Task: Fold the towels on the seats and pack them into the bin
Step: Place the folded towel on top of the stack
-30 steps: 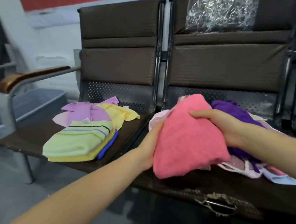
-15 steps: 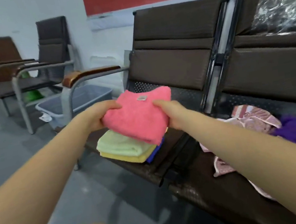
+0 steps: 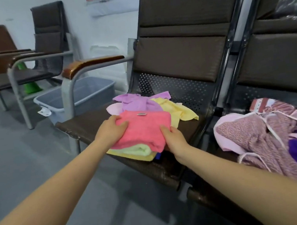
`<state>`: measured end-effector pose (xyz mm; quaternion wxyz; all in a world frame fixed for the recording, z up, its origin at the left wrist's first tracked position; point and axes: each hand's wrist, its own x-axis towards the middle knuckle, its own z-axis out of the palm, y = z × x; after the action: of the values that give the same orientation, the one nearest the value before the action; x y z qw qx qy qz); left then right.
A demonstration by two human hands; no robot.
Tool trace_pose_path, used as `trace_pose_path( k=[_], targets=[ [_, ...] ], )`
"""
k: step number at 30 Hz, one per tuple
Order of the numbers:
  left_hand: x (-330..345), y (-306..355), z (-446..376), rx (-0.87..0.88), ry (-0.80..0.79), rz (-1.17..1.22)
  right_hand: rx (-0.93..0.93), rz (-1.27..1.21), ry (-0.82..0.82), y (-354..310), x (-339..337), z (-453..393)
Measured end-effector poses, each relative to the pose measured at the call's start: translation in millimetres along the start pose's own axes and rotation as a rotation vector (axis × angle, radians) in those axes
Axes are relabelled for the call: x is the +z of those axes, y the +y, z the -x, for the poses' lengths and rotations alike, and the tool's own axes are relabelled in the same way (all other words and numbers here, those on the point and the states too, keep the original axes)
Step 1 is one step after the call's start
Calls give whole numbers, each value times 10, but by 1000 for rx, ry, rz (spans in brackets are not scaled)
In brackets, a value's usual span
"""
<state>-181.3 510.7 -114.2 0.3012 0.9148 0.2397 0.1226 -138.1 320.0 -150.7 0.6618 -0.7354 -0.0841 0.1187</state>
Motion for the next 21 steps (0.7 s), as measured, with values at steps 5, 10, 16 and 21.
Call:
trace_pose_path(
  k=[5,10,16,21],
  targets=[
    [-345,-132,-299,-31,243,6,117,-127,-133,-40,431,-340],
    [-465,33,-510,55,274,7,271,-172,-260,-146,343,-530],
    [111,264,-470,198,-51,-318,241,16,-30,-53,-195,-922],
    [46,-184,-647,121,60,-366,163,-18,80,-163,-141,-1406]
  ],
)
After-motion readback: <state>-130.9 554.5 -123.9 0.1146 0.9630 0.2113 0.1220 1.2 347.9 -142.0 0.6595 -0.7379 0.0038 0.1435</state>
